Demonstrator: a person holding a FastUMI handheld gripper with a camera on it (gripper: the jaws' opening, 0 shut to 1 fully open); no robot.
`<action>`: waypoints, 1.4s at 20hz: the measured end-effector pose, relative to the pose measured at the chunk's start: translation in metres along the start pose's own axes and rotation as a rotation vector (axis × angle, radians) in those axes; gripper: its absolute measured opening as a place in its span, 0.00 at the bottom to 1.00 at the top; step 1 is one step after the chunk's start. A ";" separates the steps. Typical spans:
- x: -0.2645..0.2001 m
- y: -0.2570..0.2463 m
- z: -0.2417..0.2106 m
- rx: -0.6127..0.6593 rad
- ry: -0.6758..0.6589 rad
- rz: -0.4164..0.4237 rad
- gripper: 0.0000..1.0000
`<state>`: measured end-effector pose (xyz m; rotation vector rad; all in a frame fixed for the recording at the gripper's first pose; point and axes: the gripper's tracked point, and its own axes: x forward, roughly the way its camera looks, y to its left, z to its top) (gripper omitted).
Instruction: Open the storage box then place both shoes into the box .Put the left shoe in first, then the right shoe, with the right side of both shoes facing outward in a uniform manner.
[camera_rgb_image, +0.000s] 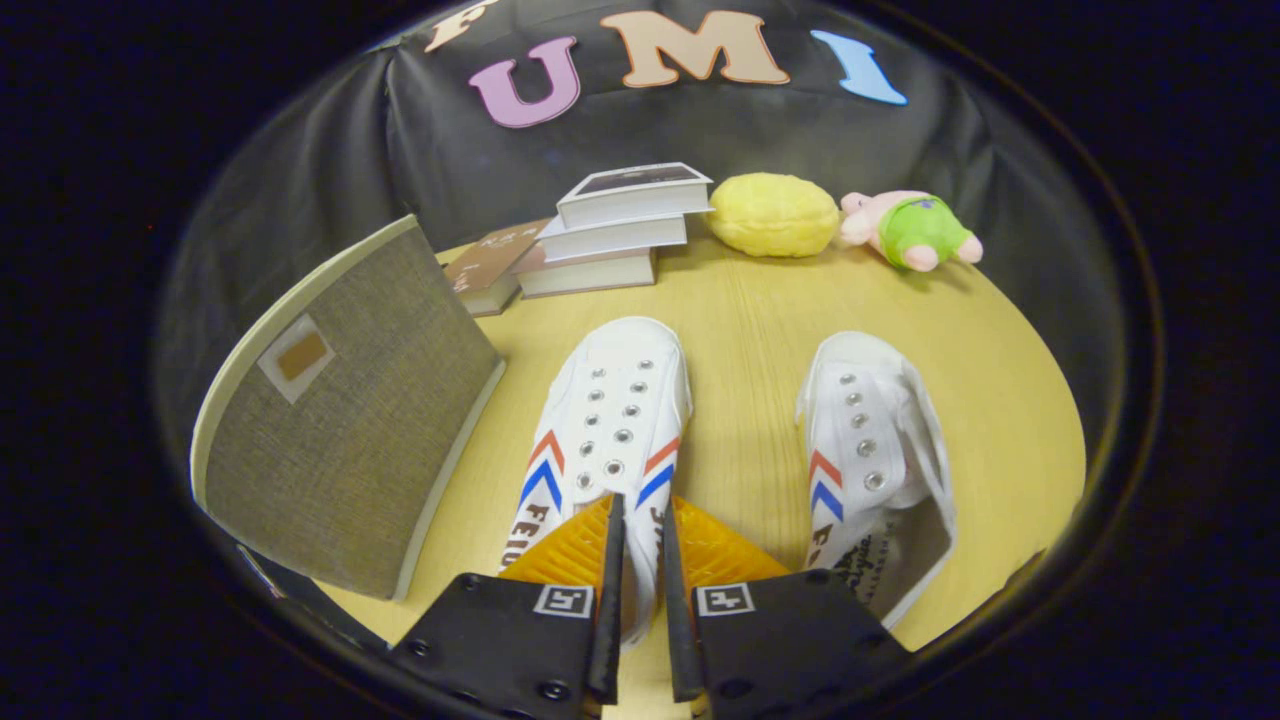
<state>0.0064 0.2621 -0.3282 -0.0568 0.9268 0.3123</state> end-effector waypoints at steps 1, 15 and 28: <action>0.000 0.000 -0.001 0.012 0.007 0.005 0.25; -0.008 0.010 0.009 0.403 0.018 0.256 0.05; -0.132 0.092 0.113 0.483 -0.180 0.508 0.04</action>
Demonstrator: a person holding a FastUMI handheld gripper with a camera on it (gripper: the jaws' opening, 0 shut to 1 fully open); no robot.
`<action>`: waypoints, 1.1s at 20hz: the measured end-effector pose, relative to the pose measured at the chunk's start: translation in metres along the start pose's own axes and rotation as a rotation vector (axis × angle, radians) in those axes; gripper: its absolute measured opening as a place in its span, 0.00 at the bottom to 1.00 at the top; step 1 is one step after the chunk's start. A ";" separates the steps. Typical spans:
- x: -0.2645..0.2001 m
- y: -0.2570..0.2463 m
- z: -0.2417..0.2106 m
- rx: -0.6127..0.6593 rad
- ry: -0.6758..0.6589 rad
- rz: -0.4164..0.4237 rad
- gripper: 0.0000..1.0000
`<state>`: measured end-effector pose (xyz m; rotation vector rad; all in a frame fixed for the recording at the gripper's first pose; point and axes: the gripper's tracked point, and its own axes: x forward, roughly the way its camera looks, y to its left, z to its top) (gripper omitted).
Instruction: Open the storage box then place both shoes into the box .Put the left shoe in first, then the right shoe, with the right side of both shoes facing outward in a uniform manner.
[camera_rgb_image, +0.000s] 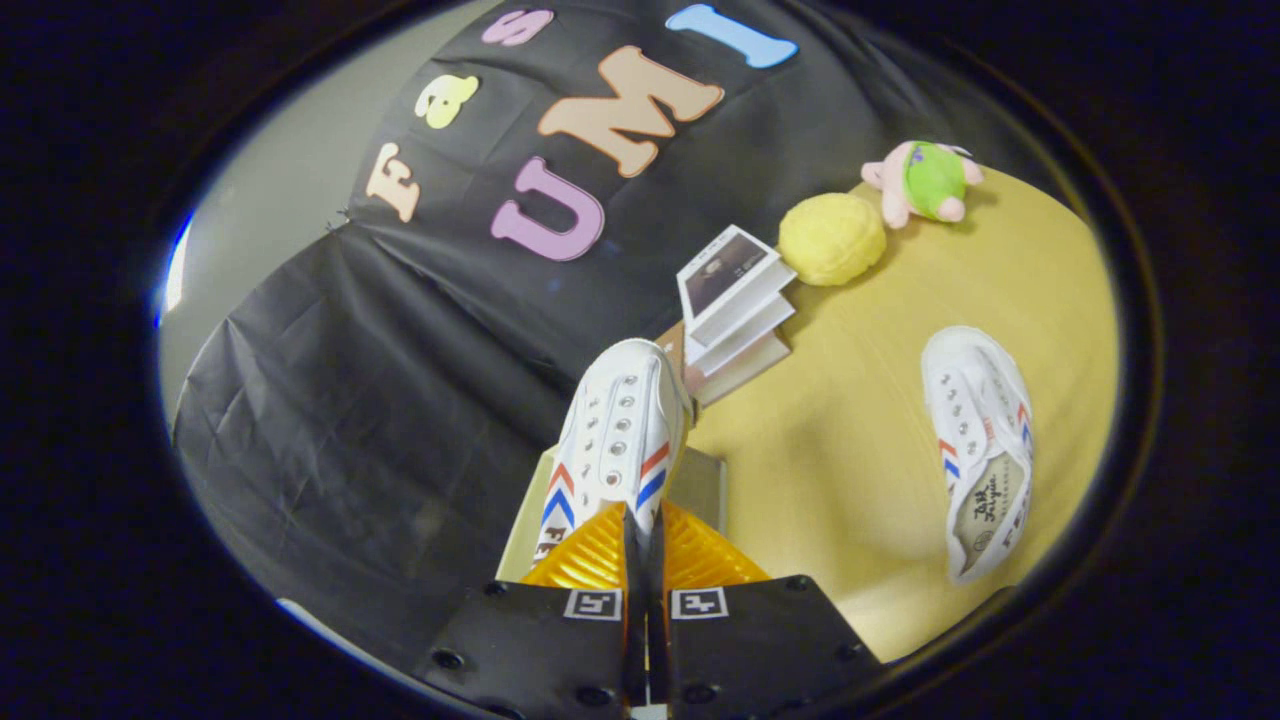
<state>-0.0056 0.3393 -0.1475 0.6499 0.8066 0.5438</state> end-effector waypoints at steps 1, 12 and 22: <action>0.001 0.013 0.002 -0.017 -0.008 0.010 0.04; 0.063 0.089 -0.066 -0.151 0.179 -0.049 0.04; 0.116 0.074 -0.124 -0.207 0.319 -0.292 0.04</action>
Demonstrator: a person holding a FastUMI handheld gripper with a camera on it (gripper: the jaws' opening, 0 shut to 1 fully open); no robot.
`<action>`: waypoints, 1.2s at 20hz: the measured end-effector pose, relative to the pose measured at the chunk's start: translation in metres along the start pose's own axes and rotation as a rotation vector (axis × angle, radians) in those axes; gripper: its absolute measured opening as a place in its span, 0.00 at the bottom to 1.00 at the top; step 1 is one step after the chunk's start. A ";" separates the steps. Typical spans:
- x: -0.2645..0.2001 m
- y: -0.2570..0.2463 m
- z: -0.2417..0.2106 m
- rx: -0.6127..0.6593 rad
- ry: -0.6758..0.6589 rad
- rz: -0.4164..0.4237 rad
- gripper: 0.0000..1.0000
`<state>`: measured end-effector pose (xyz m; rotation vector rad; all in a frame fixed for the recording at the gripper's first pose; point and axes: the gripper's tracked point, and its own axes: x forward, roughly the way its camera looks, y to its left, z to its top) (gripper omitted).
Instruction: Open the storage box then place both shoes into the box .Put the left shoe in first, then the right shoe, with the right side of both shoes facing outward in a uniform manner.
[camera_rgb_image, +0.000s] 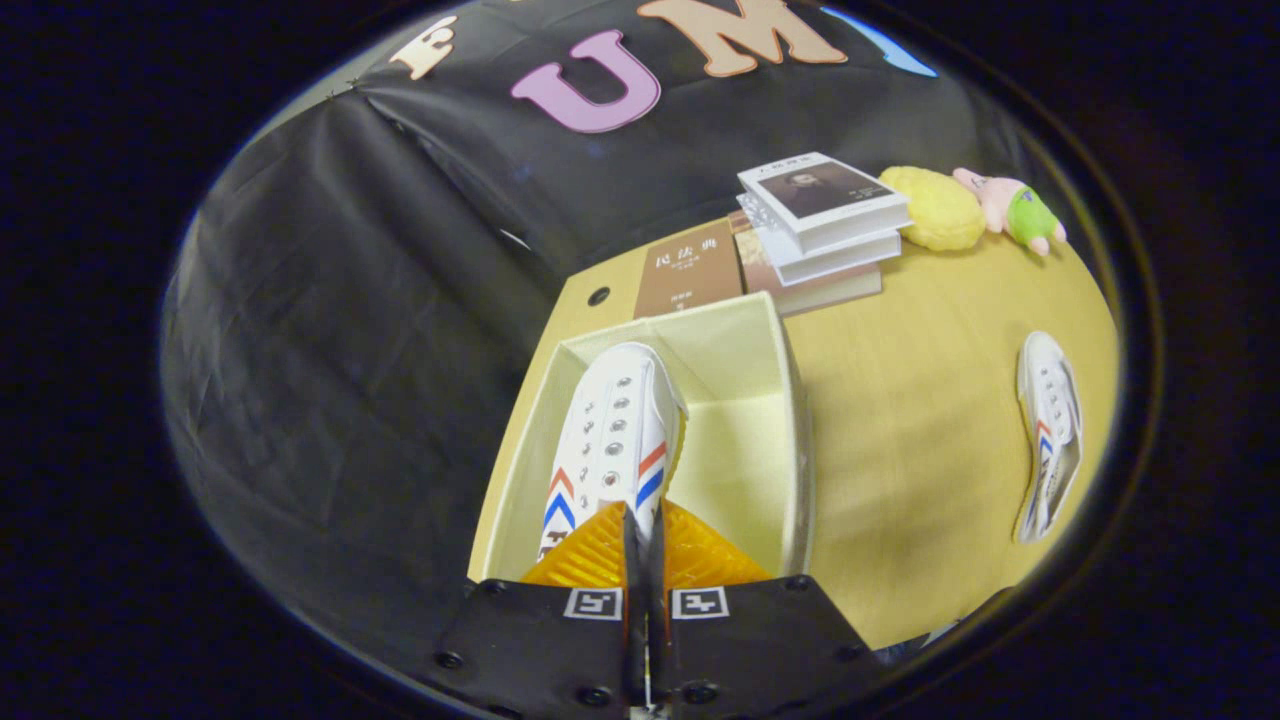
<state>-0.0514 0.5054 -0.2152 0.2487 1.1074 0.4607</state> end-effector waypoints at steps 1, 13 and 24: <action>0.006 0.003 -0.005 0.006 0.018 -0.009 0.04; -0.006 0.034 -0.017 0.027 0.073 0.138 0.60; -0.072 0.020 0.008 -0.122 -0.066 0.228 1.00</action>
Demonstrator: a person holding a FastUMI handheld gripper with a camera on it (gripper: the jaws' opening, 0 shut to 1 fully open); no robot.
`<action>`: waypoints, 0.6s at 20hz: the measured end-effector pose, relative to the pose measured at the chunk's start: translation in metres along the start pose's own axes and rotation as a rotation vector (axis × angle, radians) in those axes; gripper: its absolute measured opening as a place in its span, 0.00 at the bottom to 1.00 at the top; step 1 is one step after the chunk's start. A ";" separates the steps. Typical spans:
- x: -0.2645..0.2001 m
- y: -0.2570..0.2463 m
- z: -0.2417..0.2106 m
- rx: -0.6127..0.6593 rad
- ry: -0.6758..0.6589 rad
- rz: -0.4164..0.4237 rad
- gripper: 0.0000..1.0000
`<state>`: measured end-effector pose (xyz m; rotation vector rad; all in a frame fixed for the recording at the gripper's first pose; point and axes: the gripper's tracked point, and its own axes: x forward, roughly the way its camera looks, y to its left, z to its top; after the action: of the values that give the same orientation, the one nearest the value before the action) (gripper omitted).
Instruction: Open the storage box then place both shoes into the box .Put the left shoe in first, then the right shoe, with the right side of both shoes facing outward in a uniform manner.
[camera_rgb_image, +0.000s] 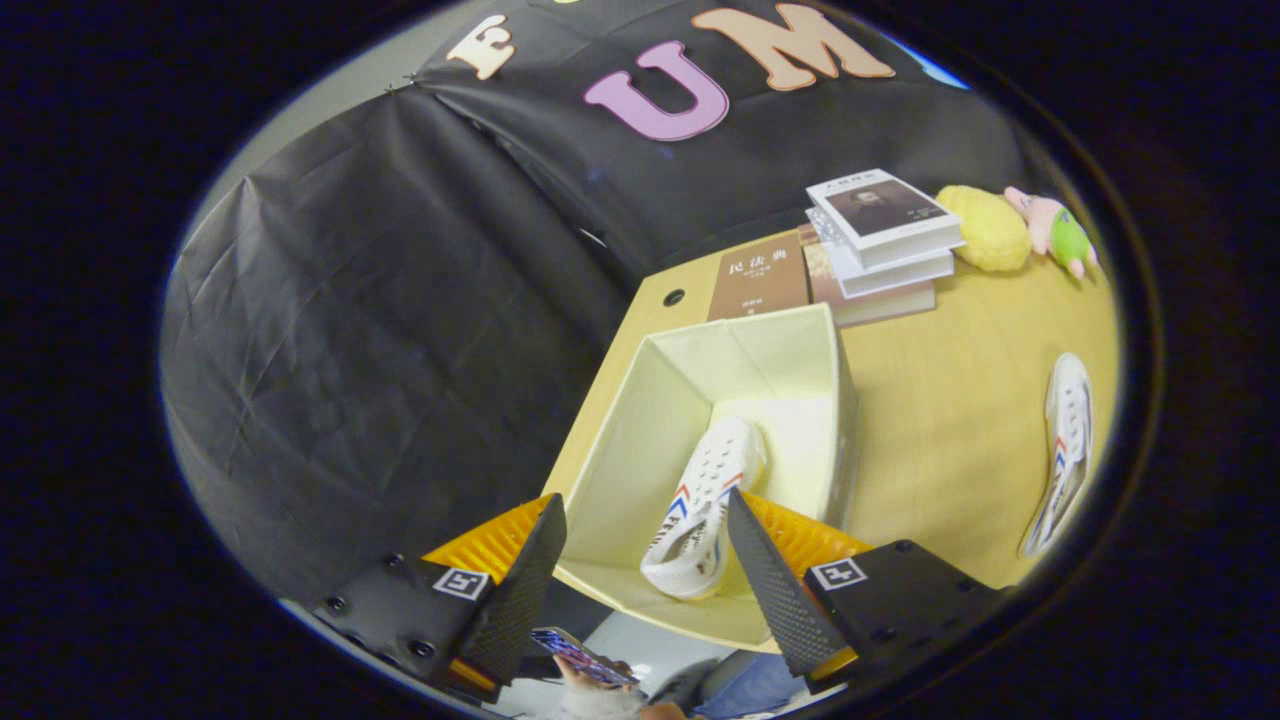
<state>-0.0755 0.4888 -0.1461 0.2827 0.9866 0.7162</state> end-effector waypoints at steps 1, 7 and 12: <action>-0.010 -0.006 0.003 -0.025 -0.019 -0.002 1.00; -0.060 -0.055 0.015 -0.101 -0.124 -0.065 1.00; -0.096 -0.111 0.002 -0.178 -0.144 -0.184 1.00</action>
<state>-0.0602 0.3433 -0.1398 0.0849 0.7947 0.6020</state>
